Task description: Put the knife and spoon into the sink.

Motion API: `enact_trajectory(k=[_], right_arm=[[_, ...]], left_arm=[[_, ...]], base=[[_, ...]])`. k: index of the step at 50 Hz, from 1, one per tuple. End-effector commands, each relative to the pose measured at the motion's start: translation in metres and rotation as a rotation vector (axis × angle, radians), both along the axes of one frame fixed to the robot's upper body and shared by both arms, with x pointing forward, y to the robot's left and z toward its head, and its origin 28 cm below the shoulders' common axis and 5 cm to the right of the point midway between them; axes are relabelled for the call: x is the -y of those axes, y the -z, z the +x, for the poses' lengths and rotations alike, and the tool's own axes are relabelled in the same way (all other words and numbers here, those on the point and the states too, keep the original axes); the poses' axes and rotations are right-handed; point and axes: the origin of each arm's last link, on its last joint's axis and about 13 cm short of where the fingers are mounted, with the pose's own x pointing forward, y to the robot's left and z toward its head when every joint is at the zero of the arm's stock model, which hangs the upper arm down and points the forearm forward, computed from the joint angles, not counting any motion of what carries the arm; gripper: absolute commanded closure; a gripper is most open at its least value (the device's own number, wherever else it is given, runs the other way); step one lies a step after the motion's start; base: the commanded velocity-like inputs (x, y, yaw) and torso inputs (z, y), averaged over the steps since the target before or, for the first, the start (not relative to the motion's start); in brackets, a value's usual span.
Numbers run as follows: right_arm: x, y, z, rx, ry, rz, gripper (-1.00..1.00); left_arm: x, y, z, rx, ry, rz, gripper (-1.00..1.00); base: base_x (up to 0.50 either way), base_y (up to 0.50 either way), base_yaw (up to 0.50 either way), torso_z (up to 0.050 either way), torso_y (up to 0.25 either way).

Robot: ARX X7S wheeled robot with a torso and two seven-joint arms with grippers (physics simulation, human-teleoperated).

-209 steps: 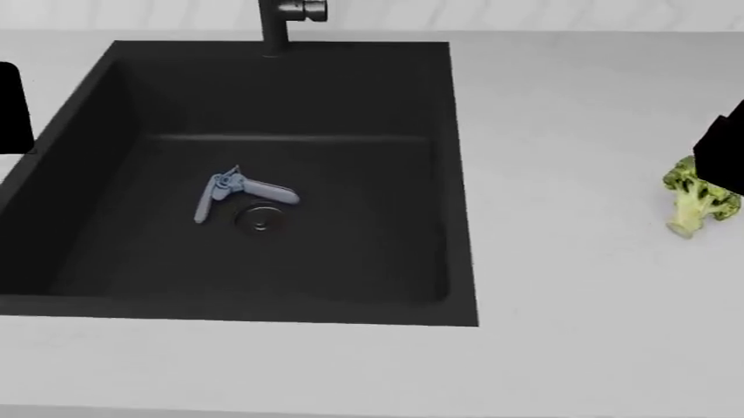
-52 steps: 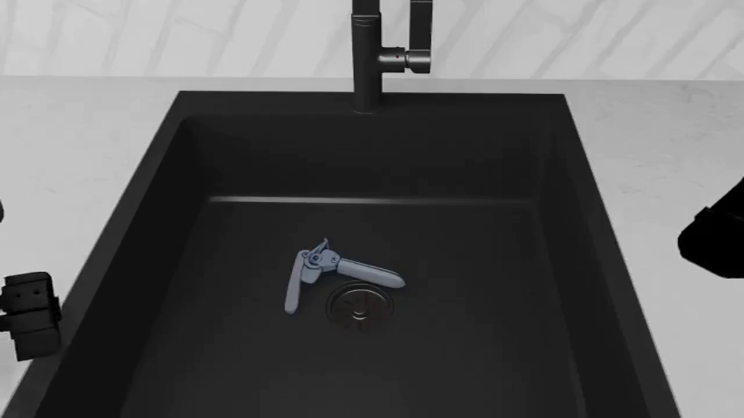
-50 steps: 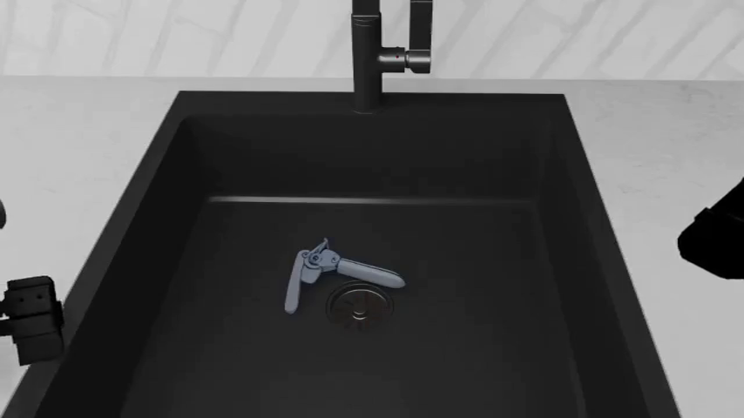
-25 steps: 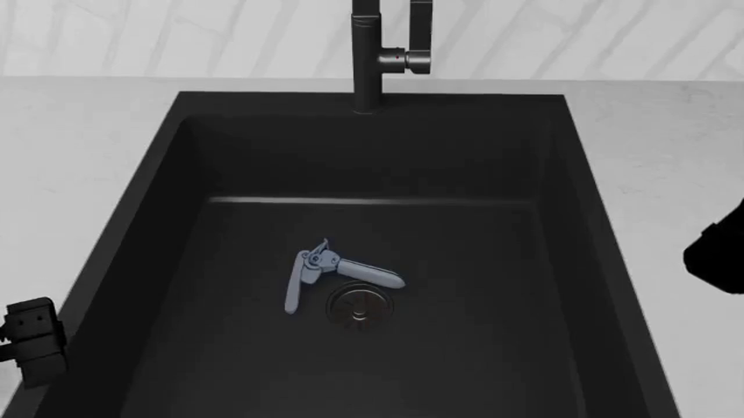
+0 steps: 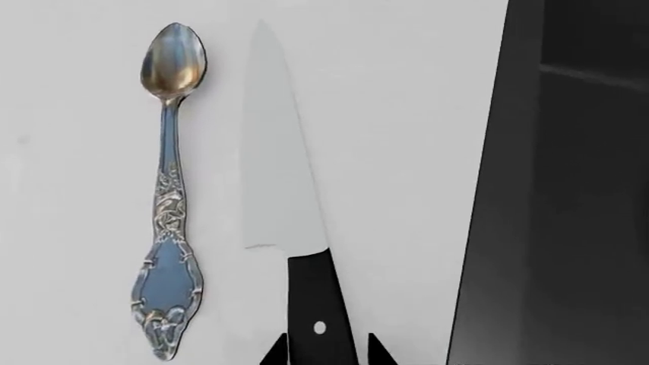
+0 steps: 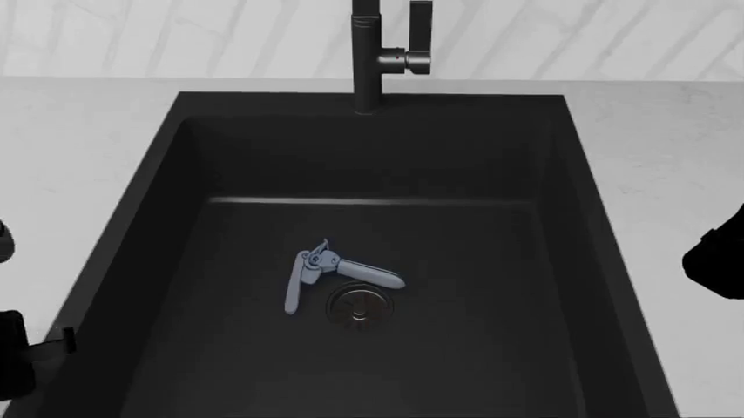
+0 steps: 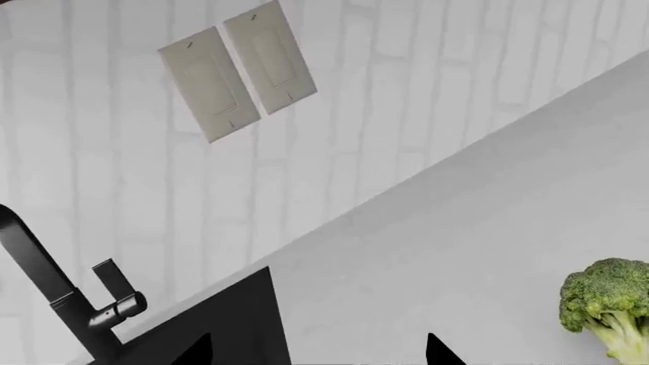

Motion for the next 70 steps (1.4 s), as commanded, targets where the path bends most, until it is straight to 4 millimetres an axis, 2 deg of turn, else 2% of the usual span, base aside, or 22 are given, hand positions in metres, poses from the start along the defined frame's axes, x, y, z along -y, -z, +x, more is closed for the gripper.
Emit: enact_trajectory(k=[1,4,7,11,14,21,25,32,41,49,52,53,54,57,59,60,64,65,70], right_arm=[[0.003,0.000,-0.001,0.011,0.022,0.013,-1.00],[0.003,0.001,-0.001,0.010,0.022,0.013,-1.00],[0.003,0.001,0.000,0.010,0.022,0.013,-1.00],[0.002,0.001,0.000,0.009,0.021,0.015,-1.00],[0.002,0.000,0.000,0.011,0.020,0.015,-1.00],[0.002,-0.001,0.001,0.012,0.016,0.013,-1.00],[0.002,-0.001,0.001,0.015,0.015,0.013,-1.00],[0.002,-0.002,0.001,0.019,0.012,0.013,-1.00],[0.003,0.000,0.002,0.016,0.010,0.015,-1.00],[0.003,0.002,0.001,0.015,0.006,0.015,-1.00],[0.003,0.003,0.000,0.013,0.007,0.015,-1.00],[0.003,0.003,0.000,0.013,0.007,0.017,-1.00],[0.003,0.003,0.000,0.015,0.008,0.016,-1.00],[0.003,0.006,0.001,0.015,0.008,0.023,-1.00],[0.003,0.007,0.002,0.012,0.004,0.024,-1.00],[0.003,0.006,0.002,0.011,0.004,0.023,-1.00],[0.002,0.004,0.002,0.011,0.004,0.018,-1.00],[0.003,0.004,0.002,0.011,0.005,0.018,-1.00],[0.002,0.002,0.000,0.011,0.006,0.015,-1.00]], left_arm=[[0.003,0.028,0.001,-0.144,0.031,0.068,1.00],[0.002,0.024,0.001,-0.109,0.019,0.091,1.00],[0.002,0.011,0.002,-0.041,0.008,0.143,1.00],[0.005,-0.023,0.004,0.113,0.024,0.219,1.00],[0.008,-0.042,0.004,0.191,0.047,0.257,1.00],[0.031,-0.075,0.007,0.286,0.244,0.228,1.00],[0.043,-0.081,0.012,0.280,0.350,0.190,1.00],[0.064,-0.066,0.026,0.221,0.611,0.195,1.00],[0.097,-0.038,0.052,0.058,0.949,0.157,1.00],[0.119,0.005,0.081,-0.084,1.136,0.160,1.00],[0.129,0.014,0.092,-0.123,1.241,0.136,1.00],[0.134,0.016,0.094,-0.140,1.269,0.073,1.00],[0.137,0.018,0.097,-0.128,1.282,0.104,1.00],[0.153,0.026,0.111,-0.109,1.269,-0.027,1.00],[0.154,0.030,0.114,-0.109,1.274,-0.092,1.00],[0.155,0.034,0.113,-0.118,1.261,-0.148,1.00],[0.157,0.051,0.109,-0.129,1.258,-0.170,1.00],[0.157,0.053,0.107,-0.152,1.256,-0.232,1.00],[0.160,0.067,0.099,-0.188,1.243,-0.264,1.00]], base=[[0.01,0.00,0.00,0.000,0.000],[0.00,0.00,0.00,-0.004,0.000],[0.00,0.00,0.00,0.000,0.000],[0.00,0.00,0.00,0.000,0.000],[0.00,0.00,0.00,0.000,0.000],[0.00,0.00,0.00,0.000,0.000],[0.00,0.00,0.00,0.000,0.000],[0.00,0.00,0.00,0.000,0.000],[0.00,0.00,0.00,0.000,0.000],[0.00,0.00,0.00,0.000,0.000],[0.00,0.00,0.00,0.000,0.000],[0.00,0.00,0.00,0.000,0.000],[0.00,0.00,0.00,0.000,0.000],[0.00,0.00,0.00,0.000,0.000],[0.00,0.00,0.00,0.000,0.000],[0.00,0.00,0.00,0.000,0.000],[0.00,0.00,0.00,0.000,0.000],[0.00,0.00,0.00,0.000,0.000],[0.00,0.00,0.00,0.000,0.000]])
